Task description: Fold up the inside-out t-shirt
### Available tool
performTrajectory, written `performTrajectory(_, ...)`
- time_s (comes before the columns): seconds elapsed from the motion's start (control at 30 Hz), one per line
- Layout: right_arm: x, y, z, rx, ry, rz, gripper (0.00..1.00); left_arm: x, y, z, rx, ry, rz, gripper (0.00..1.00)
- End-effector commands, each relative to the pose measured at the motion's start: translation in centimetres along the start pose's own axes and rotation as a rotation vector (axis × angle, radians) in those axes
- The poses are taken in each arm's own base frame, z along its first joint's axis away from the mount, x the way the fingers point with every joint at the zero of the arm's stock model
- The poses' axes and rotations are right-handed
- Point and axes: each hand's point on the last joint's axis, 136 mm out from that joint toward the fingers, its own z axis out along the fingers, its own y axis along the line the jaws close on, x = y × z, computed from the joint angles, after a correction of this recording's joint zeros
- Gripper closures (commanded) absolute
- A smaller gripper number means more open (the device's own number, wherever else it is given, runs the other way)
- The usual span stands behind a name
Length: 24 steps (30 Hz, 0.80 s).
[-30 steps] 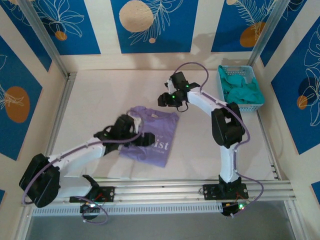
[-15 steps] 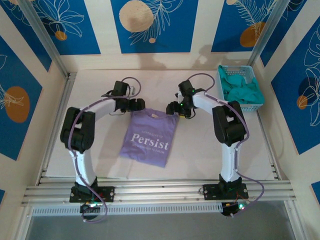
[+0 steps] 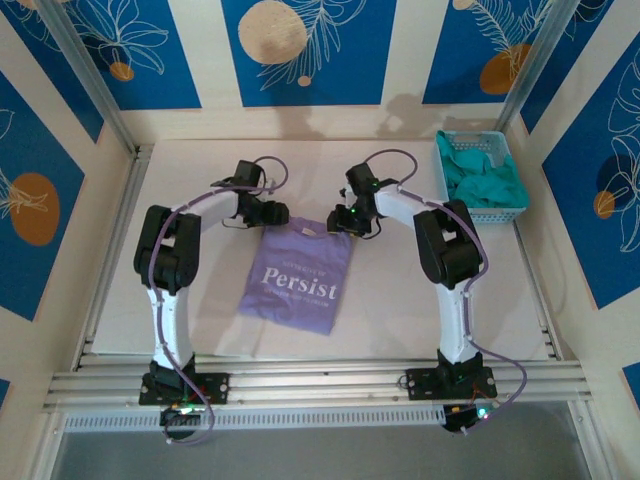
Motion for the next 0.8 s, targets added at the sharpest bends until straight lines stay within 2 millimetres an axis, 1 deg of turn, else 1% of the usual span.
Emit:
performTrajectory(0.0,1.2,1.1,1.8,-0.058,0.05,0.011,0.69,2.2,-0.4,0.5,0.06,0.07,-0.025,0.5)
performTrajectory(0.07,0.6,1.2,1.5,-0.065,0.026,0.01,0.78,2.3,-0.1,0.6,0.049,0.068,-0.025,0.61)
performTrajectory(0.13,0.0,1.4,1.1,-0.074,-0.001,0.001,0.84,2.0,0.6,0.7,0.033,0.067,-0.034,0.77)
performTrajectory(0.23,-0.9,1.7,0.1,-0.078,-0.043,-0.03,0.93,0.9,1.3,0.4,0.032,0.033,-0.056,0.89)
performTrajectory(0.33,-1.7,1.8,-0.8,-0.093,-0.08,-0.053,0.98,-0.8,1.6,-0.7,0.067,-0.034,-0.086,0.99)
performTrajectory(0.37,-2.1,1.9,-1.2,-0.1,-0.095,-0.062,1.0,-1.3,1.5,-1.0,0.084,-0.057,-0.094,1.0)
performTrajectory(0.47,-4.1,2.9,-3.1,-0.125,-0.162,-0.107,1.0,-4.1,0.5,-2.7,0.16,-0.156,-0.105,1.0)
performTrajectory(0.57,-7.4,4.0,-6.4,-0.144,-0.27,-0.163,1.0,-8.1,-0.9,-5.1,0.225,-0.267,-0.096,1.0)
performTrajectory(0.6,-8.9,4.4,-7.7,-0.151,-0.311,-0.179,1.0,-9.6,-1.3,-6.1,0.236,-0.309,-0.085,1.0)
performTrajectory(0.67,-11.7,5.3,-10.8,-0.176,-0.395,-0.213,1.0,-13.1,-2.3,-8.8,0.253,-0.409,-0.06,1.0)
performTrajectory(0.73,-14.8,6.6,-14.8,-0.193,-0.494,-0.257,1.0,-16.6,-3.7,-12.3,0.277,-0.522,-0.028,1.0)
performTrajectory(0.77,-15.8,7.1,-16.4,-0.199,-0.531,-0.277,1.0,-17.8,-4.3,-13.7,0.285,-0.567,-0.014,1.0)
